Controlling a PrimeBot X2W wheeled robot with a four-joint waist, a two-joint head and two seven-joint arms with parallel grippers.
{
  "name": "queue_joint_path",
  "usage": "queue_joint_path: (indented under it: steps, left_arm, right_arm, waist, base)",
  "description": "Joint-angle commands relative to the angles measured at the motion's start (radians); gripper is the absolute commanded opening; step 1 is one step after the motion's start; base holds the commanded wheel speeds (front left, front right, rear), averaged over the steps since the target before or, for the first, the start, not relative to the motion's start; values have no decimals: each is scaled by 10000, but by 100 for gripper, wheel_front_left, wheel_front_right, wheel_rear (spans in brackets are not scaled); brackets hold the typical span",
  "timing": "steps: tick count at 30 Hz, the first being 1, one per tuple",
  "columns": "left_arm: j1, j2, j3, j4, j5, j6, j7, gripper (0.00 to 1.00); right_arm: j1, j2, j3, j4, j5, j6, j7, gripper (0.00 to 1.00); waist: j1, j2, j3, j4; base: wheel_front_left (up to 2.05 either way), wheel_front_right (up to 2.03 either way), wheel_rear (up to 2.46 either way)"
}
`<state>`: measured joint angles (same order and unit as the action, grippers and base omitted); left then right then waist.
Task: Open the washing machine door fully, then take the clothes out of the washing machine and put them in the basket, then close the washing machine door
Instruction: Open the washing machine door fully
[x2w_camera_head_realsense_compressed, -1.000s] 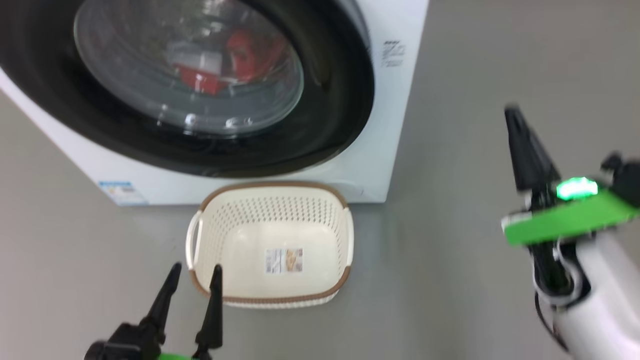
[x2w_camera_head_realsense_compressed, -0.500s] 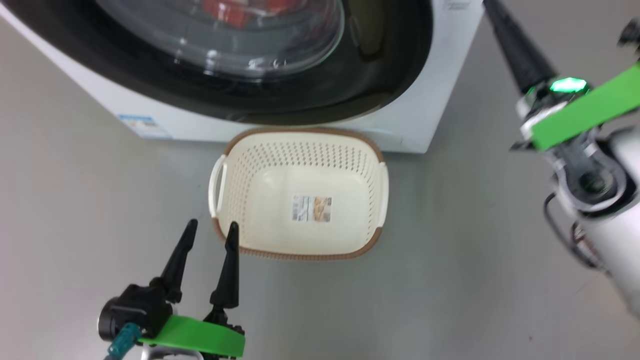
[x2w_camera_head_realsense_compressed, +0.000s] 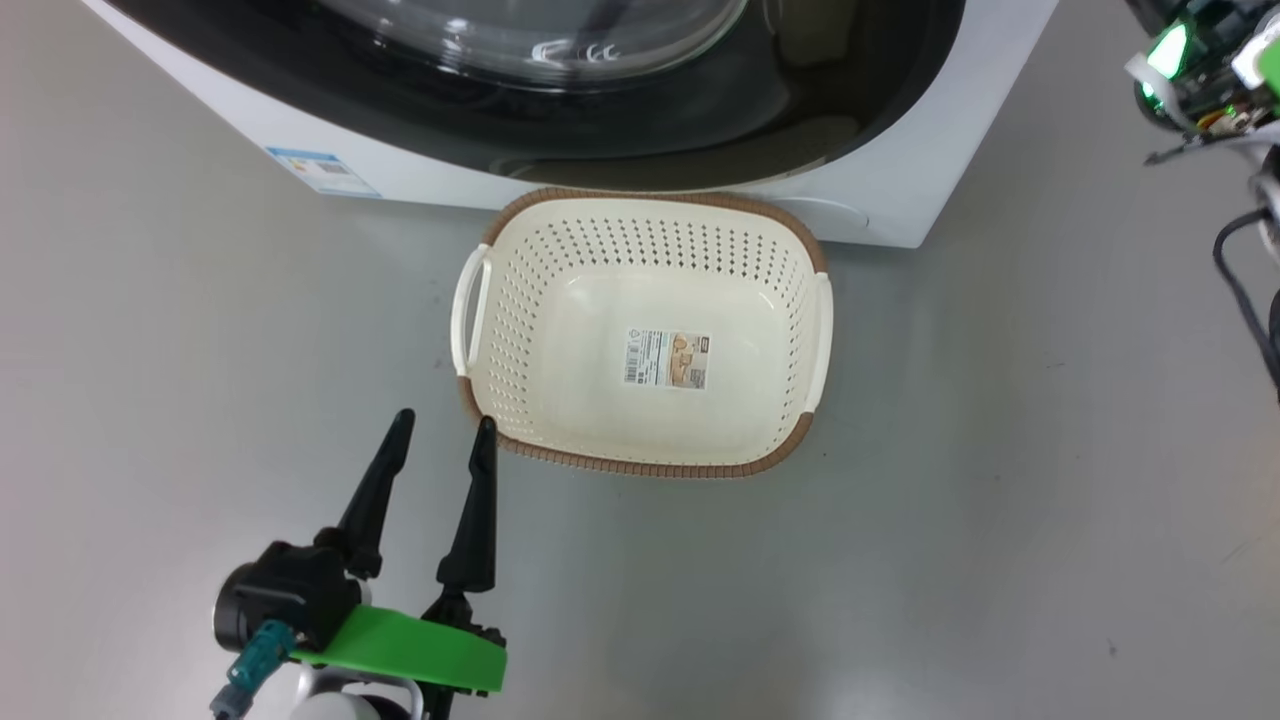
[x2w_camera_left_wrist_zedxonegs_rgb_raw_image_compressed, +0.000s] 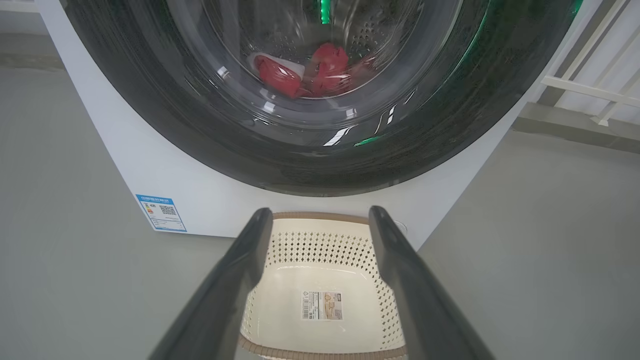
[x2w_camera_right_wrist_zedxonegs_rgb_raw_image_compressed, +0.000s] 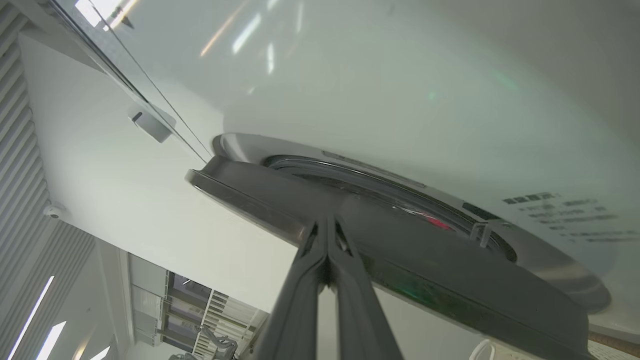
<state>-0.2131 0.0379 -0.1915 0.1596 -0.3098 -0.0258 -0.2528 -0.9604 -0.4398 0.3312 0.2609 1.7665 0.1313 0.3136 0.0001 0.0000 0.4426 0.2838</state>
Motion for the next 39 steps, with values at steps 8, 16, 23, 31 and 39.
queue_joint_path:
  steps: [8, 16, 23, 31, 39]
  left_arm:
    - [-355, 124, 133, -151, -77, -16, -90, 100]
    - [-380, 124, -35, -94, -152, -43, -90, 100]
    - [-418, 124, -166, -174, -213, -15, -90, 100]
    - [-386, 124, -197, -182, -263, 42, -90, 100]
    - [-196, 124, -104, -113, -118, 18, -90, 100]
  right_arm:
    - [-1081, 245, 130, 1227, -9, -6, 1523, 0]
    - [-1485, 502, -68, 1803, -127, -6, 1931, 0]
    - [-1677, 595, -223, 1975, -304, -6, 2104, 0]
    - [-1384, 808, -156, 1848, -556, -6, 2500, 0]
    - [-406, 1074, 110, 1395, -922, -6, 2843, 0]
  waist:
    - [0, 0, 414, 246]
    - [-1, 0, 437, 466]
    - [-1, 0, 543, 633]
    - [-1, 0, 406, 587]
    - [-1, 0, -141, 347]
  base:
    - [0, 0, 0]
    - [0, 0, 0]
    - [0, 0, 0]
    - [0, 0, 0]
    - [0, 0, 0]
